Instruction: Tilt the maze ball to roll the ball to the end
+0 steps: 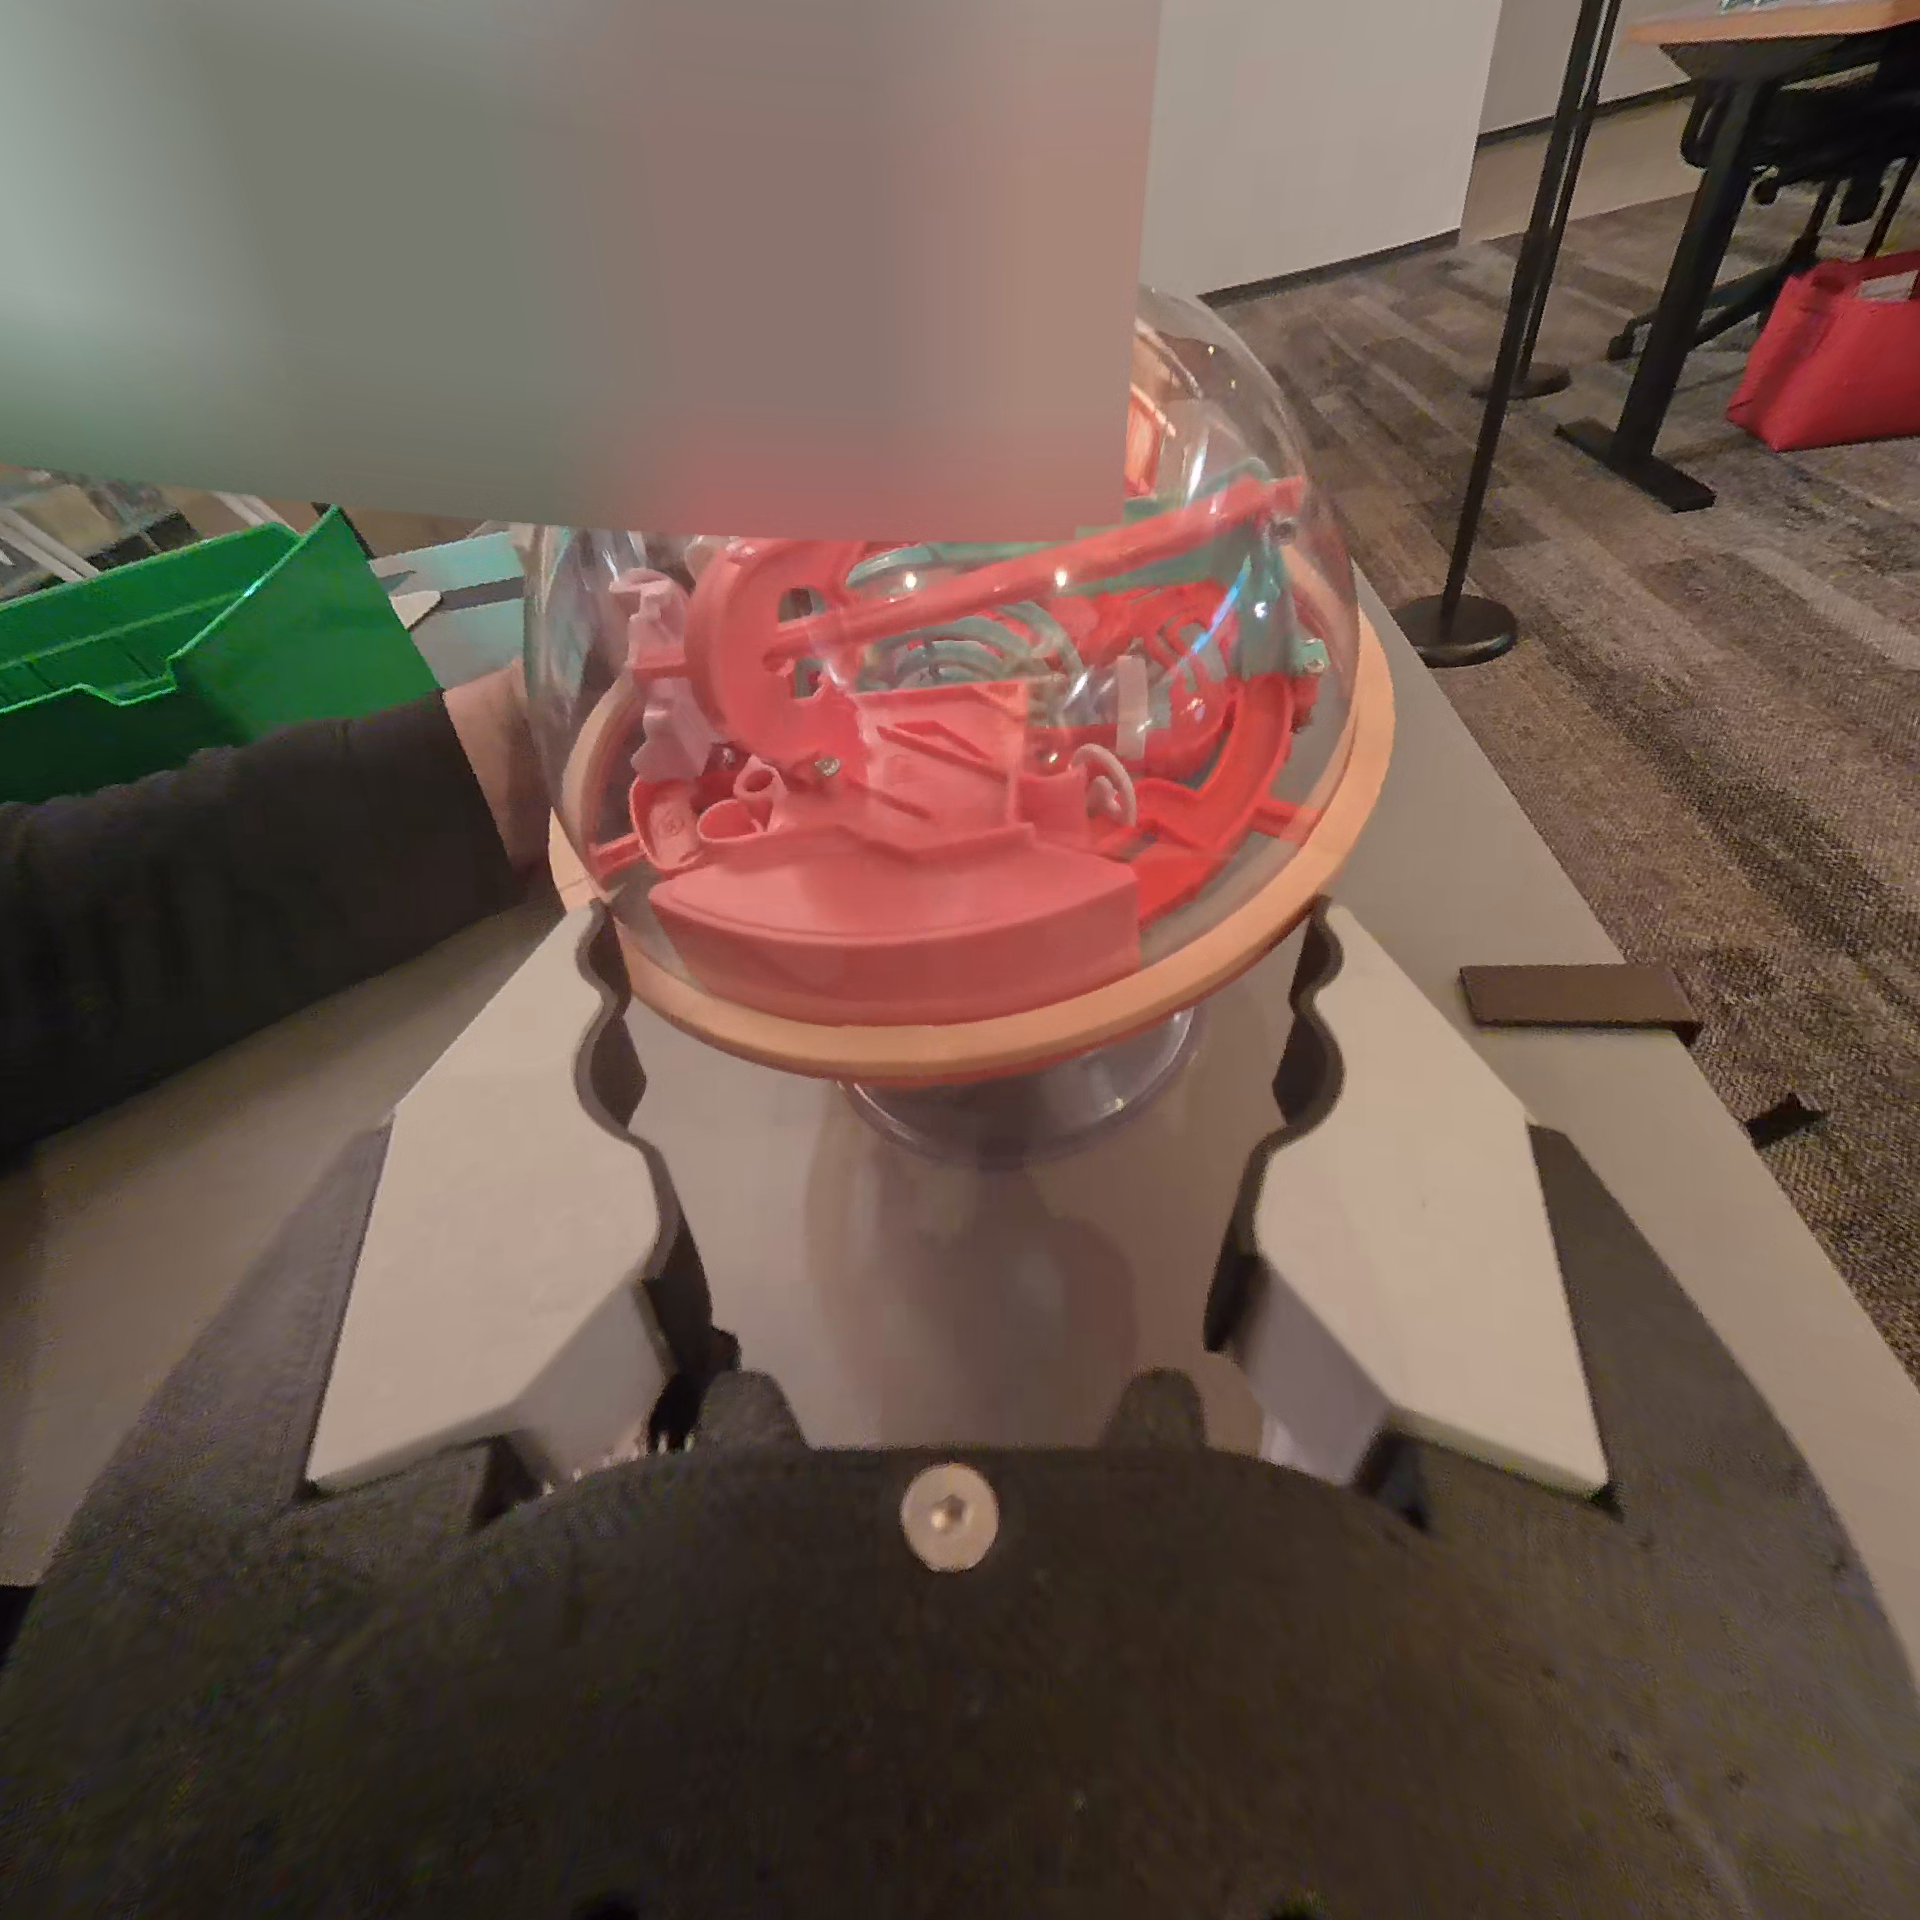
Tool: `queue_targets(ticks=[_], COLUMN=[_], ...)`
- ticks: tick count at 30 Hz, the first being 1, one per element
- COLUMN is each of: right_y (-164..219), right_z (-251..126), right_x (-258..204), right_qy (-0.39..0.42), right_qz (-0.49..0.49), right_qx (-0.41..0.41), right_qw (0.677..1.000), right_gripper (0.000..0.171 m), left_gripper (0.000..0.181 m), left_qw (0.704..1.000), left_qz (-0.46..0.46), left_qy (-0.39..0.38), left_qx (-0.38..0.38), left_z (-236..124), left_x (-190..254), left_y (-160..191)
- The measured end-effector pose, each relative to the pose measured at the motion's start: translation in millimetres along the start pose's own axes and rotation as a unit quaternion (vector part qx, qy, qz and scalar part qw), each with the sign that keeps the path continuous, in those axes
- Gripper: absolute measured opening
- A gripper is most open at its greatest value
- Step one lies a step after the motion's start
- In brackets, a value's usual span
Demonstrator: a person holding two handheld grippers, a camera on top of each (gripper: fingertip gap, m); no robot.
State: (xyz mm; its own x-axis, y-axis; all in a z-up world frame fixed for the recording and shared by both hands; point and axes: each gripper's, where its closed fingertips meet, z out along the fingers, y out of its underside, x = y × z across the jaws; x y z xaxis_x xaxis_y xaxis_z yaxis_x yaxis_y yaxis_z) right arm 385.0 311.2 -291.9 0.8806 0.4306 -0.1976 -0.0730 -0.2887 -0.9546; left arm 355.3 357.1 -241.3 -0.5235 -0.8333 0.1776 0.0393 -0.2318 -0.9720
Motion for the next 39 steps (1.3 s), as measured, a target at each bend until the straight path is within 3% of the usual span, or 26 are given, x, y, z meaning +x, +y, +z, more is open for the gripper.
queue_targets(ticks=[12, 25, 30, 33, 39], right_y=[4.4, -0.2, -18.2, -17.8, -14.1], right_z=[-9.2, -14.7, -15.4, -4.3, 11.2], right_x=[2.2, 7.4, 28.8, 29.5, 23.3], right_qy=[0.007, 0.007, 0.003, -0.045, -0.069], right_qz=[0.002, -0.001, -0.003, 0.004, -0.010], right_qx=[-0.011, -0.010, 0.006, -0.016, -0.039], right_qw=[1.000, 1.000, 1.000, 0.999, 0.997], right_gripper=[0.116, 0.109, 0.130, 0.139, 0.138], left_gripper=[0.103, 0.093, 0.092, 0.091, 0.085], left_qw=[1.000, 0.999, 0.999, 0.999, 0.999], left_qz=[-0.001, -0.017, -0.018, -0.020, -0.027], left_qy=[-0.011, -0.013, -0.015, -0.015, -0.021], left_qx=[0.020, 0.030, 0.031, 0.032, 0.036], left_z=[-11.2, -18.5, -22.7, -22.3, -25.9], left_x=[-9.1, -14.5, -16.2, -19.7, -22.6], left_y=[-6.9, -9.6, -9.7, -10.7, -11.2])
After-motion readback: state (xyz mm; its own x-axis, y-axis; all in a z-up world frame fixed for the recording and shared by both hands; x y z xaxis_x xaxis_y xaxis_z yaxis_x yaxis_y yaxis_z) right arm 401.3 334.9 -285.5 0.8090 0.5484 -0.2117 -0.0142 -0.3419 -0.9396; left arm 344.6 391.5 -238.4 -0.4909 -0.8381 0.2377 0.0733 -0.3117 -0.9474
